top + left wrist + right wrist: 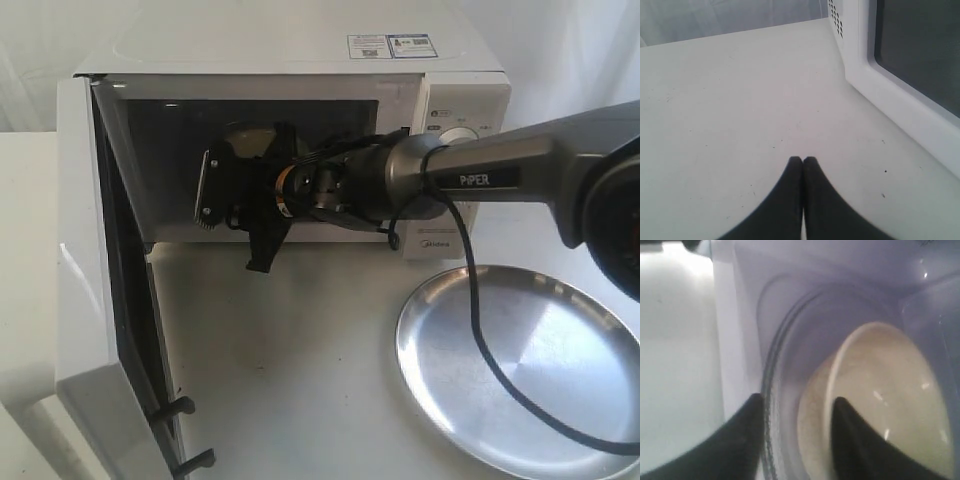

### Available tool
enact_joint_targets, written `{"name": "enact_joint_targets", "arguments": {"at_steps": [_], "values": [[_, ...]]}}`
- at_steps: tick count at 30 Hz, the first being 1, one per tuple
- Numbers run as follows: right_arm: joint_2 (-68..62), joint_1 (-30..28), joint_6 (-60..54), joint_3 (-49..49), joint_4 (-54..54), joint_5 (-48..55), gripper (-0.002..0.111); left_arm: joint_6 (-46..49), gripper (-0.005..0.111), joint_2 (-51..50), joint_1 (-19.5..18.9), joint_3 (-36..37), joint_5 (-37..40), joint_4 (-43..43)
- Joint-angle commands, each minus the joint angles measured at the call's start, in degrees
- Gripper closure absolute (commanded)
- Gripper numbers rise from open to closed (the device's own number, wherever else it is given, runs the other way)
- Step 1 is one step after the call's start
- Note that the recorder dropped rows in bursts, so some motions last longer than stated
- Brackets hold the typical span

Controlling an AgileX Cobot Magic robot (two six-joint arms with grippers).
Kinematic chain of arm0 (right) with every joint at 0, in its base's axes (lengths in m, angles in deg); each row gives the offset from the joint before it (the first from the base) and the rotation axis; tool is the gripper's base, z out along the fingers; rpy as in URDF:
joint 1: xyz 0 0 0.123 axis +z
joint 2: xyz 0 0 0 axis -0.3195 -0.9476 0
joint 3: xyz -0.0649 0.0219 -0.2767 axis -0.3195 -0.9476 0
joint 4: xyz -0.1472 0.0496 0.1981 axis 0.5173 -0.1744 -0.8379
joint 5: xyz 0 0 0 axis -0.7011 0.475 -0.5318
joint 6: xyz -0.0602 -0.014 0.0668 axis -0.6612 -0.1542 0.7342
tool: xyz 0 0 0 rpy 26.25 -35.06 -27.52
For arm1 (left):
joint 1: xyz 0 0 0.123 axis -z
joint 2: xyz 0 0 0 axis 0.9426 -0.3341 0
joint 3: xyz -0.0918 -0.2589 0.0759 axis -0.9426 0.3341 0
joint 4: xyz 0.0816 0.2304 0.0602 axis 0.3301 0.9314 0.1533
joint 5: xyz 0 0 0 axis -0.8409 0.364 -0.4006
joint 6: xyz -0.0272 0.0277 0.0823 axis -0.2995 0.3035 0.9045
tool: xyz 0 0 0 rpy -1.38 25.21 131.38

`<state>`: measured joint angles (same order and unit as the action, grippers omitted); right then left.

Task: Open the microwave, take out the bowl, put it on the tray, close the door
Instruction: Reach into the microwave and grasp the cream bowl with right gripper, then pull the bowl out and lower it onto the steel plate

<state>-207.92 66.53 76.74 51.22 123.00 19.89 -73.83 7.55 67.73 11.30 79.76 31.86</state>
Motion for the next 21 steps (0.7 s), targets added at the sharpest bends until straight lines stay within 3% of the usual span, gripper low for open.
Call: {"name": "enact_joint_targets", "arguments": {"at_steps": [1,6,10,17,21], "values": [[-0.33,0.01,0.01,1.08,-0.41,3.86,0.108,-0.33,0.107,0.12,0.05,0.19,-0.07,-0.21],[2.65,1.45,4.31,-0.02,-2.86,5.83,0.108,-0.33,0.107,0.12,0.05,0.19,-0.07,-0.21],[10.19,3.78,14.74,-5.63,-4.44,9.85,0.108,-0.33,0.107,0.12,0.05,0.19,-0.07,-0.21],[30.63,10.51,35.27,-26.08,-8.61,22.50,0.108,-0.33,0.107,0.12,0.05,0.19,-0.07,-0.21],[41.00,14.39,44.78,-40.96,-6.01,24.34,0.108,-0.33,0.107,0.12,0.05,0.19,-0.07,-0.21]]}}
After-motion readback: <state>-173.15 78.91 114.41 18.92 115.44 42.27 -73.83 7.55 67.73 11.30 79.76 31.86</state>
